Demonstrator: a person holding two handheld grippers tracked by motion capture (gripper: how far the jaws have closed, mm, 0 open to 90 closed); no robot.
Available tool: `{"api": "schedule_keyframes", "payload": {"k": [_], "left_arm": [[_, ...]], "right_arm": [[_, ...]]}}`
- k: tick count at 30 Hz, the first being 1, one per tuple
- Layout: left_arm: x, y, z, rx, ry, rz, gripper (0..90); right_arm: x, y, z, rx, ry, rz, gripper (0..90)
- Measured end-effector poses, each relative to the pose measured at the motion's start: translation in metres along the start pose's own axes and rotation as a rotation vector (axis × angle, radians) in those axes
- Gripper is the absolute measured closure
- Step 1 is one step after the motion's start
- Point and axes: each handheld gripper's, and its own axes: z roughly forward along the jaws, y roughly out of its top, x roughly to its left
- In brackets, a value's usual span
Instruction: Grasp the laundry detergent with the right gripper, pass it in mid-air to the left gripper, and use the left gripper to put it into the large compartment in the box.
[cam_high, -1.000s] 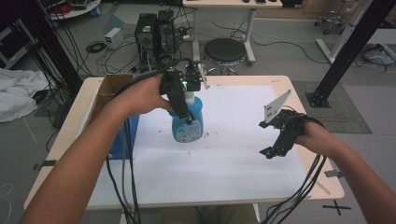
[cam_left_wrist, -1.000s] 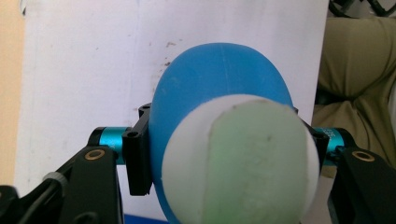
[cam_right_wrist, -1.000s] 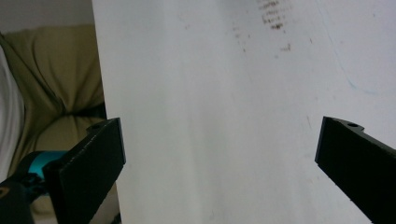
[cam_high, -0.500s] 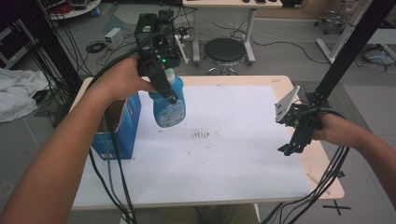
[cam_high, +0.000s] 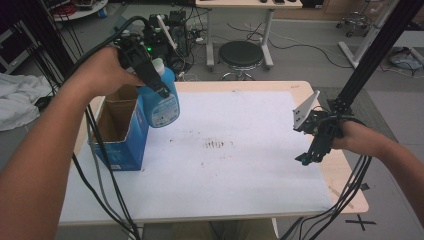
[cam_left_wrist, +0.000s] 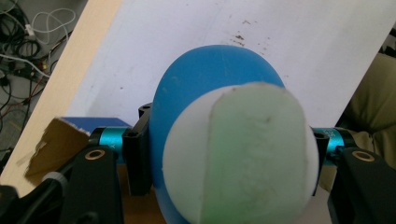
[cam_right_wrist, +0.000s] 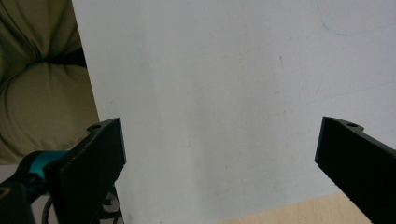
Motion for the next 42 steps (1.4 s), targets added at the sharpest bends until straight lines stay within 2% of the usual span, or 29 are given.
{"api": "schedule_keyframes", "payload": {"k": [4, 11, 18, 25, 42], "left_arm": [[0.01, -0.009, -0.013, -0.008, 0.01, -0.041, 38.0], [0.025, -0.026, -0.035, -0.008, 0.051, -0.135, 38.0], [0.037, -0.05, -0.043, 0.005, 0.085, -0.209, 38.0], [0.048, -0.071, -0.038, 0.012, 0.121, -0.237, 38.0], [0.061, -0.101, -0.003, 0.04, 0.12, -0.267, 38.0]], "right_arm": [[-0.001, 0.0, -0.002, -0.017, -0.004, 0.006, 0.9], [-0.007, -0.003, -0.003, -0.037, -0.005, 0.01, 0.9], [-0.008, -0.002, -0.003, -0.045, -0.002, 0.004, 0.9], [-0.007, 0.001, -0.001, -0.04, -0.004, 0.003, 0.9], [-0.006, 0.003, 0.0, -0.038, -0.008, 0.0, 0.9]]}}
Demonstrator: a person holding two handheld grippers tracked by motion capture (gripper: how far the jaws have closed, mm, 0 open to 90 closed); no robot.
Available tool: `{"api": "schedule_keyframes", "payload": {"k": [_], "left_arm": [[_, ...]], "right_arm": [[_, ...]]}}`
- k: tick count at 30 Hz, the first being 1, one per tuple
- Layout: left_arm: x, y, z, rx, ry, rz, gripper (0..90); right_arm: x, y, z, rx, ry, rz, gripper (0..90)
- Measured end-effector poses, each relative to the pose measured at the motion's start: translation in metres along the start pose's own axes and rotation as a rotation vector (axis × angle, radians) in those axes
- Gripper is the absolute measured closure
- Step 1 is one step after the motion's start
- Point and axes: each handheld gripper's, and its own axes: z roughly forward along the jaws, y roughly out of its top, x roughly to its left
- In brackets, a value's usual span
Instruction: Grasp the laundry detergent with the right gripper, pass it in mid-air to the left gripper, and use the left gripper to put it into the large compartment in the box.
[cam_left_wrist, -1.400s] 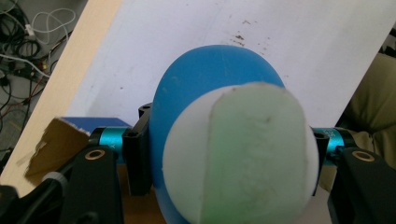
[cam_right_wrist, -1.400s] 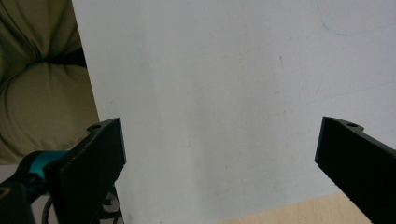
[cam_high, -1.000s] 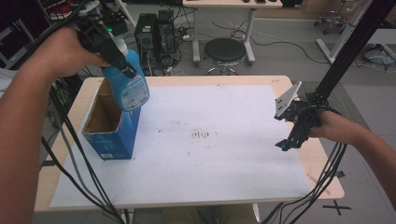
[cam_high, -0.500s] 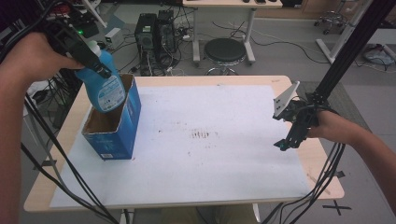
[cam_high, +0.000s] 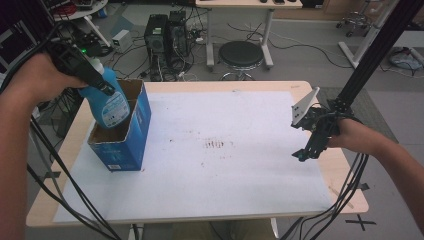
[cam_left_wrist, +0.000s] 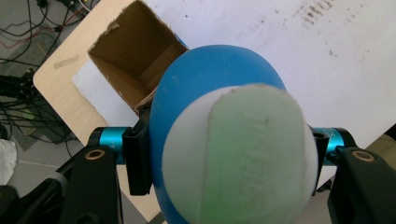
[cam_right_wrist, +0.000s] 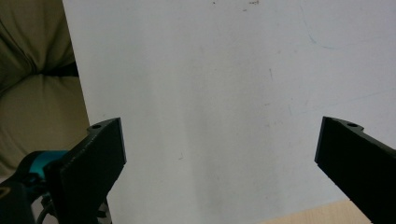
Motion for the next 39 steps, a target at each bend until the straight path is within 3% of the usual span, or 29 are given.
{"api": "schedule_keyframes", "payload": {"k": [7, 12, 23, 27, 39], "left_arm": [[0.004, -0.009, 0.019, 0.011, -0.009, 0.002, 38.0], [0.005, -0.014, 0.038, 0.011, -0.015, 0.025, 38.0], [0.009, -0.028, 0.086, 0.027, -0.072, 0.065, 38.0], [0.01, -0.031, 0.097, 0.045, -0.077, 0.09, 38.0], [0.009, -0.038, 0.123, 0.098, -0.093, 0.119, 38.0]], "right_arm": [[0.0, -0.002, 0.0, -0.004, 0.005, 0.006, 0.9], [0.0, -0.002, 0.003, -0.006, 0.008, 0.007, 0.9], [0.001, -0.002, 0.009, -0.004, 0.022, 0.011, 0.9], [0.0, -0.002, 0.009, -0.006, 0.026, 0.012, 0.9], [0.001, -0.002, 0.01, -0.003, 0.028, 0.017, 1.0]]}}
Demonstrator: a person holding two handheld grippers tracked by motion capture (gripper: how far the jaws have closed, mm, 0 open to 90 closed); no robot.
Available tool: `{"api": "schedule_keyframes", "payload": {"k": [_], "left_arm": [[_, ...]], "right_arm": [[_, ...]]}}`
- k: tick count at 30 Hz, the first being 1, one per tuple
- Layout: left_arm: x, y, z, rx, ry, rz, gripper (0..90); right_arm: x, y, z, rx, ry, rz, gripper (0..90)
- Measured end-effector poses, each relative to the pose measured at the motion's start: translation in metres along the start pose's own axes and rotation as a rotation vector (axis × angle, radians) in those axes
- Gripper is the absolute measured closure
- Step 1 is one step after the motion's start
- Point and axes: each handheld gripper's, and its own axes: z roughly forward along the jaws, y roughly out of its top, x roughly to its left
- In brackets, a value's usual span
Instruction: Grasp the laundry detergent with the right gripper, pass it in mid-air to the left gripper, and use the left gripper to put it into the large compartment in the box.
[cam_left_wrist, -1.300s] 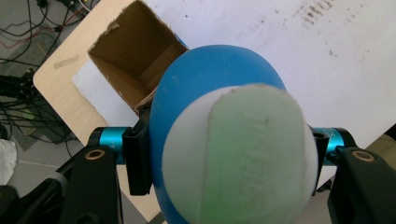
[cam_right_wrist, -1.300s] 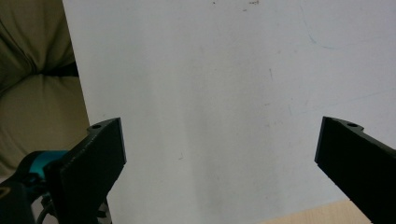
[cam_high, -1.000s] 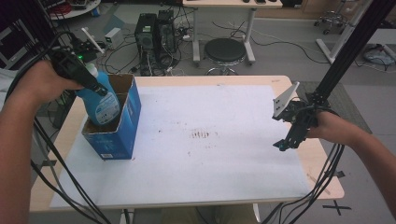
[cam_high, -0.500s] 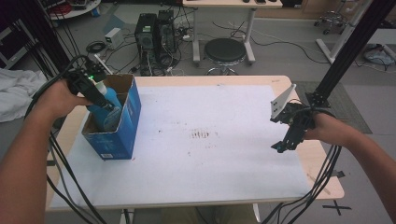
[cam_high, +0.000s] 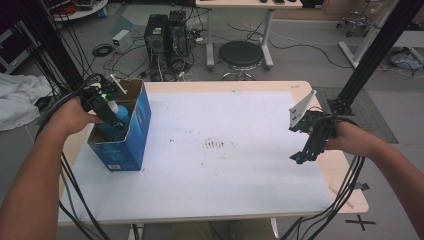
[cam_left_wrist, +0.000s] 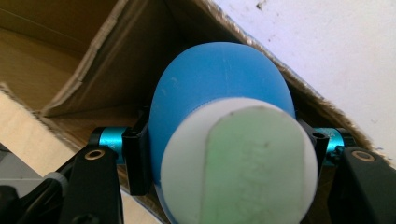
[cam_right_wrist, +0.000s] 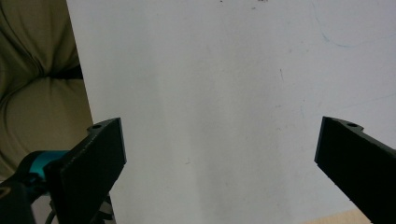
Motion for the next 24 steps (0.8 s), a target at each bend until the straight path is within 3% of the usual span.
{"api": "schedule_keyframes", "payload": {"k": [8, 10, 24], "left_arm": [[-0.001, -0.004, 0.019, 0.047, -0.013, 0.009, 37.9], [0.0, -0.004, 0.02, 0.017, -0.014, -0.002, 37.9], [0.002, -0.005, 0.02, 0.018, -0.018, -0.003, 37.5]], "right_arm": [[0.002, 0.002, 0.001, -0.006, 0.009, -0.004, 1.0], [0.002, 0.002, 0.001, -0.006, 0.008, -0.004, 1.0], [0.004, 0.004, 0.001, -0.012, 0.009, -0.009, 1.0]]}}
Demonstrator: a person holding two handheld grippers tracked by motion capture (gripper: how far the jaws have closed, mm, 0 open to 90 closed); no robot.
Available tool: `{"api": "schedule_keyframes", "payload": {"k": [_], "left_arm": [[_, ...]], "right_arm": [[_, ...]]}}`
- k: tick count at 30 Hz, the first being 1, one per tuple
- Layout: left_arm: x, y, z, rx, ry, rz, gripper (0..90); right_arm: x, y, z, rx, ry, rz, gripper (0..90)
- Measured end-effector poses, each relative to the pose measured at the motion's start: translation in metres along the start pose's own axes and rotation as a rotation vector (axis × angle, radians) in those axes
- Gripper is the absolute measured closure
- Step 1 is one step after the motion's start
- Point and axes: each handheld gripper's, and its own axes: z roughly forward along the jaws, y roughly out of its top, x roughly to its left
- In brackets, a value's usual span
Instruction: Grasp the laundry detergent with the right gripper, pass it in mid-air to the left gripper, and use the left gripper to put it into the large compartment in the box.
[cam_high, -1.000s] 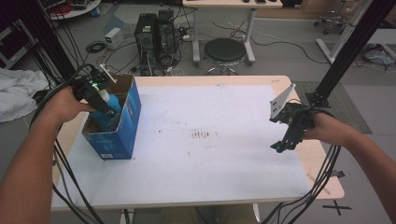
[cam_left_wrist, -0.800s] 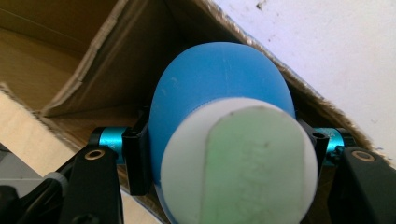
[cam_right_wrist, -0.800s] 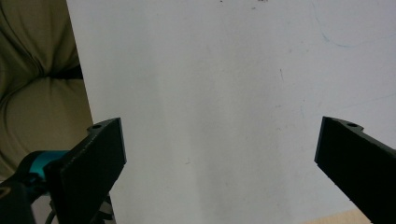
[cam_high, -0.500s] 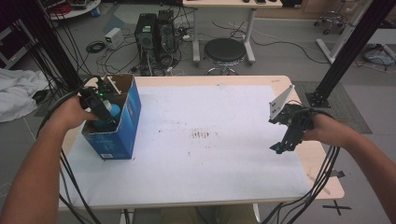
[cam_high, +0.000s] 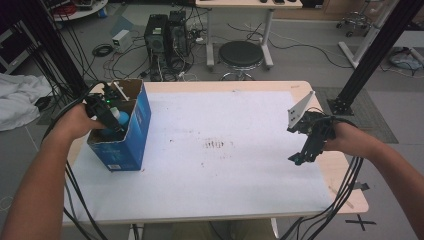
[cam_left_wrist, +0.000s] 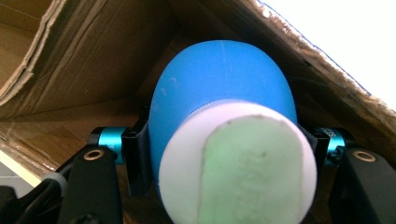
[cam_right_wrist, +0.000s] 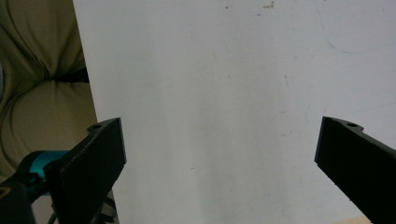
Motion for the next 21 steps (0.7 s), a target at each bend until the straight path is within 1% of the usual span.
{"api": "schedule_keyframes", "payload": {"k": [2, 4, 6, 8, 10, 12, 13, 14, 16, 19, 21], "left_arm": [[0.0, 0.0, -0.001, -0.012, 0.006, -0.002, 36.2], [0.001, 0.0, -0.003, -0.02, 0.004, -0.015, 32.9], [0.002, -0.002, -0.005, -0.026, 0.004, -0.012, 32.7], [0.002, -0.003, -0.007, -0.036, 0.002, -0.02, 30.0], [0.003, -0.004, -0.012, -0.049, 0.003, -0.02, 29.5], [0.003, -0.006, -0.018, -0.074, 0.003, -0.026, 27.4], [0.003, -0.008, -0.021, -0.094, 0.003, -0.036, 27.1], [0.004, -0.009, -0.026, -0.102, 0.004, -0.035, 27.1], [0.004, -0.011, -0.033, -0.117, 0.008, -0.043, 27.1], [0.003, -0.012, -0.043, -0.131, 0.016, -0.043, 27.1], [0.003, -0.013, -0.05, -0.145, 0.012, -0.041, 27.1]], "right_arm": [[0.0, 0.0, 0.0, 0.001, 0.0, 0.002, 1.0], [0.0, -0.001, 0.0, 0.0, -0.001, 0.004, 1.0], [0.0, -0.001, 0.0, 0.0, -0.001, 0.003, 1.0], [0.001, -0.001, -0.001, -0.002, -0.001, 0.003, 1.0], [0.001, -0.001, -0.001, -0.002, -0.001, 0.003, 1.0], [0.001, -0.001, -0.001, -0.002, -0.002, 0.004, 1.0], [0.001, -0.001, -0.001, -0.003, -0.001, 0.005, 1.0], [0.001, -0.001, -0.001, -0.003, -0.001, 0.004, 1.0], [0.0, -0.001, -0.001, -0.001, -0.004, 0.004, 1.0], [0.001, -0.001, -0.001, -0.003, -0.005, 0.008, 1.0], [0.002, -0.001, -0.002, -0.003, -0.004, 0.003, 1.0]]}}
